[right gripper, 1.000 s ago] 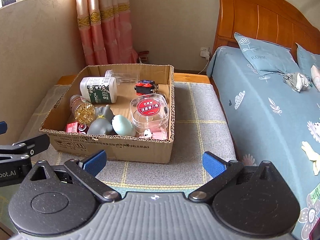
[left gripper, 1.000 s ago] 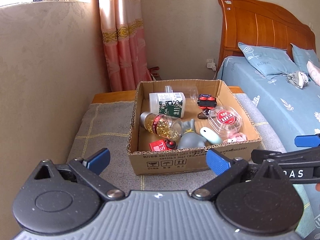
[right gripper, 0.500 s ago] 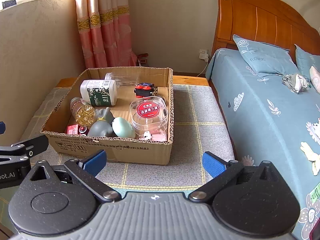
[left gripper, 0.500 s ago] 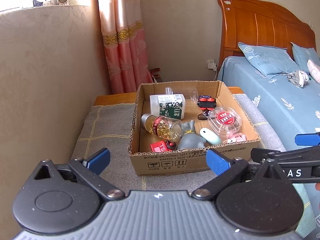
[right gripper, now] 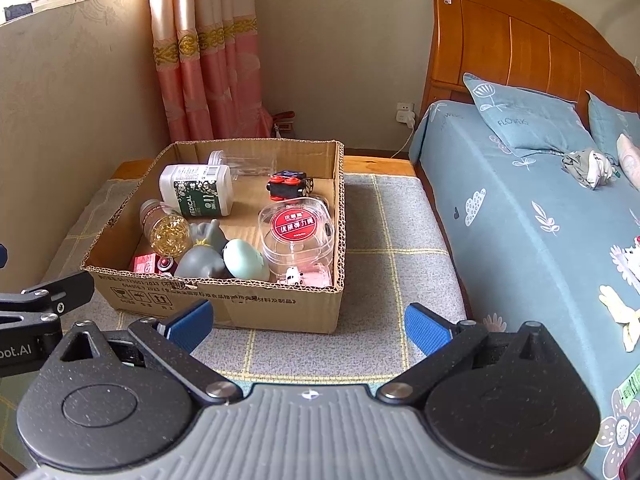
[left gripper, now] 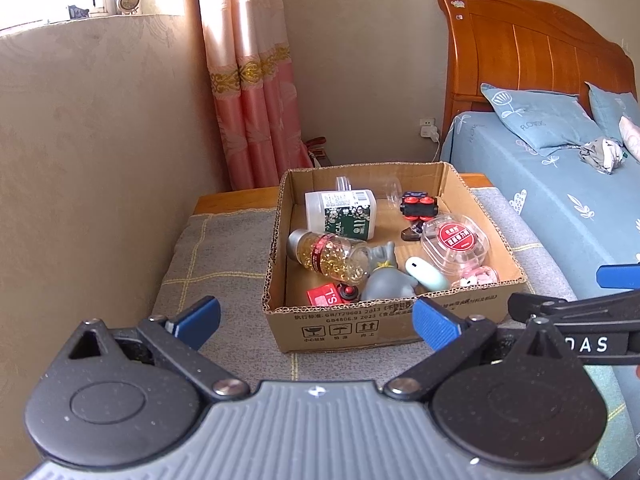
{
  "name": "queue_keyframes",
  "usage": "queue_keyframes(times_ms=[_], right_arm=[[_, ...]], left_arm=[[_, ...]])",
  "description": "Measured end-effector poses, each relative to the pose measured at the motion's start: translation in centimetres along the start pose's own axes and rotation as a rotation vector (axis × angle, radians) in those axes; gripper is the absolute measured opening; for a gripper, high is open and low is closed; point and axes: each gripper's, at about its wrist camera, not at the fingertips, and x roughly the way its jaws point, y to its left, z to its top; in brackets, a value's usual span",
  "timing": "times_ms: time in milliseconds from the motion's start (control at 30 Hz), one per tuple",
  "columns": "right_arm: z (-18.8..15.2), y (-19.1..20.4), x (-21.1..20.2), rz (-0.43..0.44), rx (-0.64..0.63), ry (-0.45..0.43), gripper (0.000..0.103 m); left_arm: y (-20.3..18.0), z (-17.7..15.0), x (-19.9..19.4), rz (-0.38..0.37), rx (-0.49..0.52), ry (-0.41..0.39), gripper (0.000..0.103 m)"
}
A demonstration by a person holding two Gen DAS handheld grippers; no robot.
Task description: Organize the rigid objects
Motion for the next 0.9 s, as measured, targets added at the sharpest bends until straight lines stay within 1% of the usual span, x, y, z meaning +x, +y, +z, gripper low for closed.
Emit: queue_keyframes(times_ms=[333,900], right_arm=[[-0.07,0.04,-0.10,-0.006,0.003,-0.005,0.103],[-0.43,0.30,-0.25,-0.014,0.002,-0.013,0.103]], left_arm=[[-0.09,-0.02,-0.05,0.038,0.014,-0.007,0.102],[-0.24,-0.18,-0.29,0.039,0.016,-0.012,0.102]])
